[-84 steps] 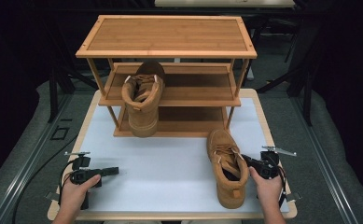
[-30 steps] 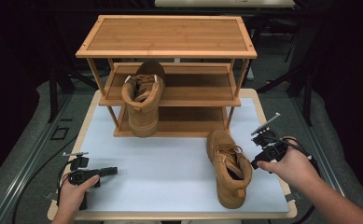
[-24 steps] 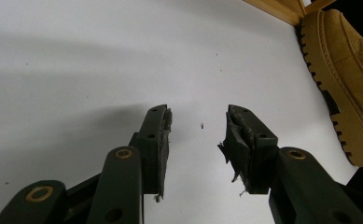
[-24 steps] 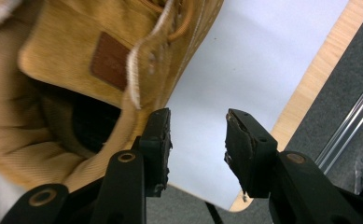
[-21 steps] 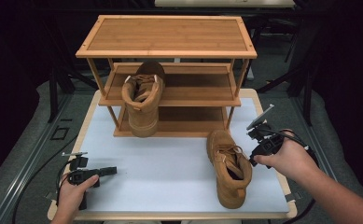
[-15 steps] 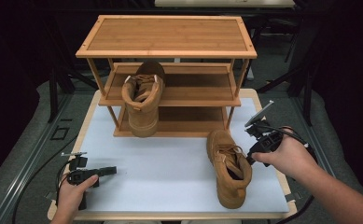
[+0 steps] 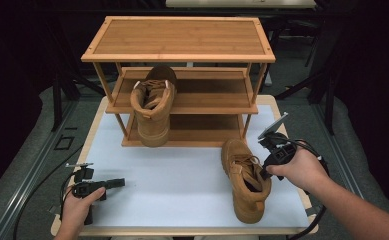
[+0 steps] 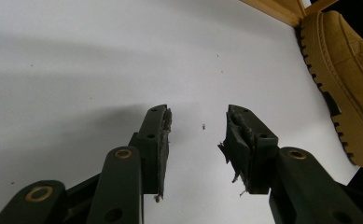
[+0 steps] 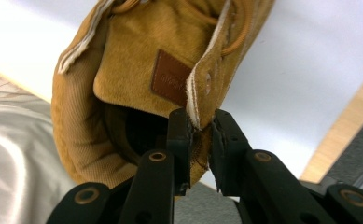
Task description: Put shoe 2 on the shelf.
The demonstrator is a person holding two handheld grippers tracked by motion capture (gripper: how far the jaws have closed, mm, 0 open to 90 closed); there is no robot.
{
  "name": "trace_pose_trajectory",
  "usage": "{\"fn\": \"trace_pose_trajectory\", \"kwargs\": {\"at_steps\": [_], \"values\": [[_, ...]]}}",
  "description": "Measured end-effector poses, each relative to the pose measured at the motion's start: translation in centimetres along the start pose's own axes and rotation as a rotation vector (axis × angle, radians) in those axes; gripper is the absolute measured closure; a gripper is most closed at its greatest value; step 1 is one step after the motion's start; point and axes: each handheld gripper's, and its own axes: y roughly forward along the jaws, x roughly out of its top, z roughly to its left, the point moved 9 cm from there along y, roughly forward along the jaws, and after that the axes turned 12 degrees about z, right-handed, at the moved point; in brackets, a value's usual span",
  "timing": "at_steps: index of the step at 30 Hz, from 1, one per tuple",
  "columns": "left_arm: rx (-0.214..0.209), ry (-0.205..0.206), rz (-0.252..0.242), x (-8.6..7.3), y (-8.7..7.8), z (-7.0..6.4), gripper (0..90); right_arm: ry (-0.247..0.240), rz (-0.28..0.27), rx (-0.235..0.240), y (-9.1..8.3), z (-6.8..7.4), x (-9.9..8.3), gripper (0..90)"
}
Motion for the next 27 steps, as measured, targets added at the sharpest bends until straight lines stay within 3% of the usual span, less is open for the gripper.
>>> {"fn": "trace_pose_trajectory", "kwargs": {"at_steps": [4, 13, 19, 27], "values": [[0.0, -0.005, -0.001, 0.0, 0.0, 0.0, 59.3, 0.007, -0.022, -0.066, -0.4, -1.6, 0.3, 80.3], [-0.001, 0.004, -0.001, 0.0, 0.2, 0.0, 59.2, 0.005, 0.013, -0.079, -0.3, -1.9, 0.3, 74.7], [0.002, -0.001, 0.004, -0.1, 0.2, 0.1, 59.2, 0.04, 0.077, -0.04, 0.9, -1.9, -0.4, 69.5], [0.004, 0.002, 0.009, -0.1, 0.3, 0.1, 59.1, 0.072, 0.096, -0.032, 2.0, -2.0, -0.5, 69.0]]}}
